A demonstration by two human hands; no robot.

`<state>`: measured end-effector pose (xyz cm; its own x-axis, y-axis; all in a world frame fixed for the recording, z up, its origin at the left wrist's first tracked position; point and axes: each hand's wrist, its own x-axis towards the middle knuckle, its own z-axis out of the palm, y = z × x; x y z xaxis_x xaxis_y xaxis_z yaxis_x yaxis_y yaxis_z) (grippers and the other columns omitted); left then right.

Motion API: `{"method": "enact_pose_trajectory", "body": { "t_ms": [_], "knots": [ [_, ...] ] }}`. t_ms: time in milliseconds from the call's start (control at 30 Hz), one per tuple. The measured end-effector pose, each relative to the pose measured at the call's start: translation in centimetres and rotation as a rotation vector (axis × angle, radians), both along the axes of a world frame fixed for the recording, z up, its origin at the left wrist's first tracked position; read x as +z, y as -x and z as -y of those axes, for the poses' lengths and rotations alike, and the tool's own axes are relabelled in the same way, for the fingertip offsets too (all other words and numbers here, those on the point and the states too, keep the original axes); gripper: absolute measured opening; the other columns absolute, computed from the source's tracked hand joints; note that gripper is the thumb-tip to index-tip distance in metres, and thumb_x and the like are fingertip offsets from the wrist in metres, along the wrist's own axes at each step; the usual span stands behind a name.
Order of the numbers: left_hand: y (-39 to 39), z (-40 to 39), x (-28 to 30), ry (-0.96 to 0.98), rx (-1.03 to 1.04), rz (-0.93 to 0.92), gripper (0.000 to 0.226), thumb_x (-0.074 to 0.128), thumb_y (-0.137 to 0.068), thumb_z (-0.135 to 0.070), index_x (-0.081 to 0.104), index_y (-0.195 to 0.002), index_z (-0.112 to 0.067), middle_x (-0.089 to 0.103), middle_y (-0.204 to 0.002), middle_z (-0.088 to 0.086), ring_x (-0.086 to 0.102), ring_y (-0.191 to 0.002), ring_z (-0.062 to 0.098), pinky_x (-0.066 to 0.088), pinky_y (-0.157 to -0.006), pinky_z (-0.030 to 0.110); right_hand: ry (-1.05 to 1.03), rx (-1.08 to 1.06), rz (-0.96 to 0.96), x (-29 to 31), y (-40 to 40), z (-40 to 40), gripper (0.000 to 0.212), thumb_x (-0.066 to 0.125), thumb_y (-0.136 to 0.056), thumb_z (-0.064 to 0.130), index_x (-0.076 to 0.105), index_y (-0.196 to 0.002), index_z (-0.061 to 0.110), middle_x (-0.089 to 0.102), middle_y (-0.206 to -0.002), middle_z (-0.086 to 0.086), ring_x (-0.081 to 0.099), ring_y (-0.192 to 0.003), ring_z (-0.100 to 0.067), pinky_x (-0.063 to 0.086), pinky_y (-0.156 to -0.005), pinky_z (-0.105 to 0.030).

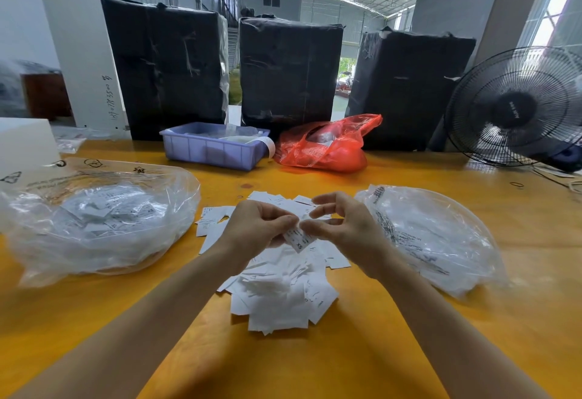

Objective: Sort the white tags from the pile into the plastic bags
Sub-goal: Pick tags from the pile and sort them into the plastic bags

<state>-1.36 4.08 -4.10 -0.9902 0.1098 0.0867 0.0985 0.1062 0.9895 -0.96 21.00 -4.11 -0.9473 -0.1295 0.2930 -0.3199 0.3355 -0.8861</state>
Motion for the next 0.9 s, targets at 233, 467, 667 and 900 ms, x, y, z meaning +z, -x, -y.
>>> {"method": "enact_pose_trajectory", "body": {
  "t_ms": [233, 467, 667, 900],
  "knots": [
    [0.0, 0.0, -0.2, -0.066, 0.051, 0.022, 0.012, 0.067, -0.085, -0.005, 0.069, -0.073, -0.006, 0.071, -0.065, 0.005, 0.07, -0.059, 0.012, 0.053, -0.052, 0.019, 0.142, 0.074, 0.096, -0.6, -0.1, 0.7, 0.027, 0.076, -0.073, -0.003, 0.061, -0.095, 0.003, 0.063, -0.073, -0.008, 0.061, -0.058, -0.005, 0.049, -0.056, -0.016],
    [0.3, 0.1, -0.4, -0.006, 0.124, 0.037, 0.012, 0.068, -0.086, -0.008, 0.068, -0.074, -0.005, 0.07, -0.073, 0.012, 0.069, -0.064, 0.019, 0.055, -0.052, 0.022, 0.122, 0.125, 0.12, -1.1, -0.3, 1.4, 0.017, 0.076, -0.076, 0.006, 0.065, -0.087, 0.001, 0.065, -0.064, -0.006, 0.056, -0.049, -0.01, 0.047, -0.051, -0.021],
    [0.5, 0.2, -0.5, -0.069, 0.111, 0.046, 0.008, 0.067, -0.086, -0.006, 0.068, -0.079, -0.003, 0.07, -0.073, 0.013, 0.069, -0.064, 0.019, 0.056, -0.053, 0.023, 0.303, 0.035, 0.217, -0.8, 0.1, 1.0, 0.005, 0.069, -0.082, 0.005, 0.066, -0.086, 0.004, 0.065, -0.068, -0.006, 0.057, -0.048, -0.009, 0.049, -0.056, -0.022],
    [0.2, 0.3, -0.1, -0.254, 0.045, 0.138, 0.017, 0.07, -0.078, 0.005, 0.062, -0.093, 0.001, 0.072, -0.075, 0.019, 0.072, -0.064, 0.023, 0.054, -0.053, 0.019, 0.496, -0.099, 0.167, -0.1, 0.5, -0.4, 0.003, 0.062, -0.089, 0.007, 0.062, -0.089, 0.003, 0.067, -0.071, -0.008, 0.063, -0.051, -0.01, 0.054, -0.055, -0.021]
  ]
}}
